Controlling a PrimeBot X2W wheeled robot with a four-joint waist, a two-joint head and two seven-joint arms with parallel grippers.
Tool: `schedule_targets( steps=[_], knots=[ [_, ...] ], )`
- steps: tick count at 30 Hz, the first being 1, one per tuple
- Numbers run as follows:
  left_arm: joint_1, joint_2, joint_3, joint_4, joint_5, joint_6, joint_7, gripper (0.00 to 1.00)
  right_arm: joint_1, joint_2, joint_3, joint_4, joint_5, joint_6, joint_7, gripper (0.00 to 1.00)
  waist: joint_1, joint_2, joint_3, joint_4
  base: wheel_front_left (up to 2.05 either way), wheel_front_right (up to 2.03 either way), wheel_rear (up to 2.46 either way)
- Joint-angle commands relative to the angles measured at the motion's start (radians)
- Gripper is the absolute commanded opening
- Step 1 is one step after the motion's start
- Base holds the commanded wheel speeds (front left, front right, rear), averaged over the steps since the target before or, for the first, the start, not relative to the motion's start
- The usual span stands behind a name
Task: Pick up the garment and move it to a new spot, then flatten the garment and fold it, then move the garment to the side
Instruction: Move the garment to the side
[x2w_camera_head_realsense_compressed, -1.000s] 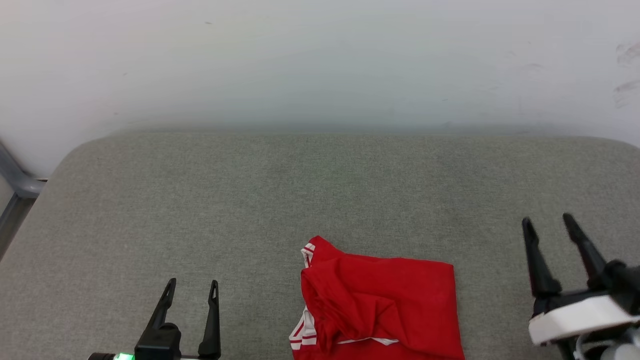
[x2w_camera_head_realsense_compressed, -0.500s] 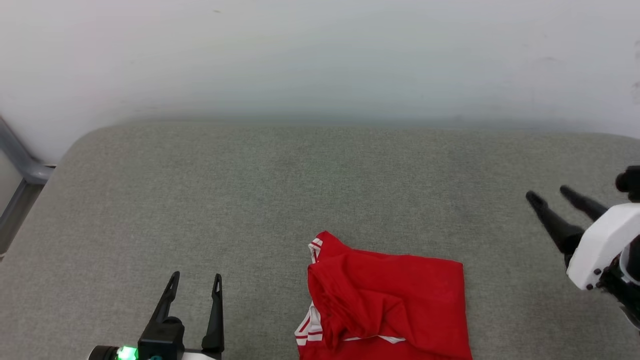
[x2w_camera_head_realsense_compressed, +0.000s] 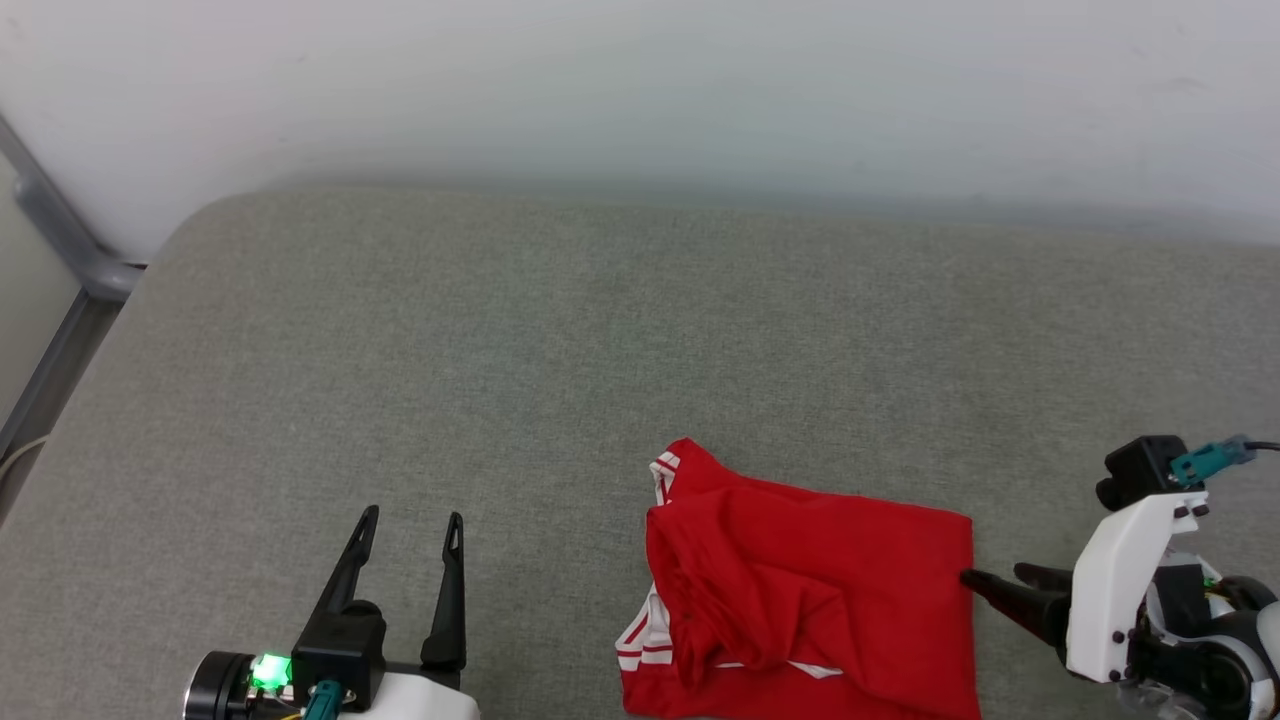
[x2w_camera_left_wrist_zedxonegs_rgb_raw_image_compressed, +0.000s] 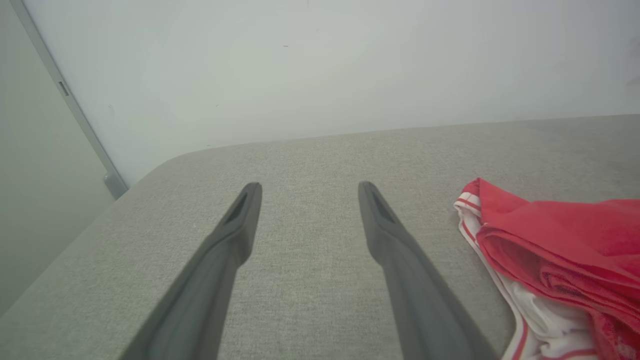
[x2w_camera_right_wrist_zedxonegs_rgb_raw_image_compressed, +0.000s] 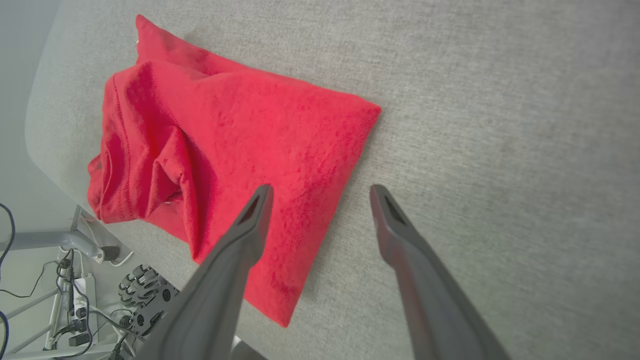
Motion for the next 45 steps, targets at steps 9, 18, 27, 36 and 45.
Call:
schedule_targets(
  steps=[9, 18, 27, 36, 45],
  knots=[
    [-0.052, -0.008, -0.008, 0.007, 0.000, -0.009, -0.005, 1.00, -0.008, 0.053, 0.052, 0.134, 0.018, -0.001, -0.055, 1.00, 0.0000, 0.0000, 0.066, 0.040, 0.00, 0.00, 0.00],
    [-0.081, -0.009, -0.007, 0.014, -0.001, -0.015, -0.005, 1.00, -0.020, 0.097, 0.172, 0.234, 0.038, -0.001, -0.121, 1.00, 0.0000, 0.0000, 0.098, 0.052, 0.00, 0.00, 0.00],
    [-0.082, -0.009, -0.002, 0.019, 0.000, -0.011, -0.005, 1.00, -0.065, 0.055, 0.252, 0.211, 0.059, -0.001, -0.242, 0.00, 0.0000, 0.0000, 0.095, 0.048, 0.00, 0.00, 0.00],
    [-0.054, -0.011, 0.012, 0.015, -0.006, -0.004, -0.005, 1.00, -0.153, -0.048, 0.328, 0.100, 0.002, -0.001, -0.374, 0.00, 0.0000, 0.0000, 0.067, -0.016, 0.00, 0.00, 0.00],
    [-0.048, -0.014, 0.022, -0.003, -0.005, -0.001, -0.005, 1.00, -0.229, -0.158, 0.343, -0.018, -0.058, -0.001, -0.384, 0.00, 0.0000, 0.0000, 0.073, -0.143, 0.00, 0.00, 0.00]
  ],
)
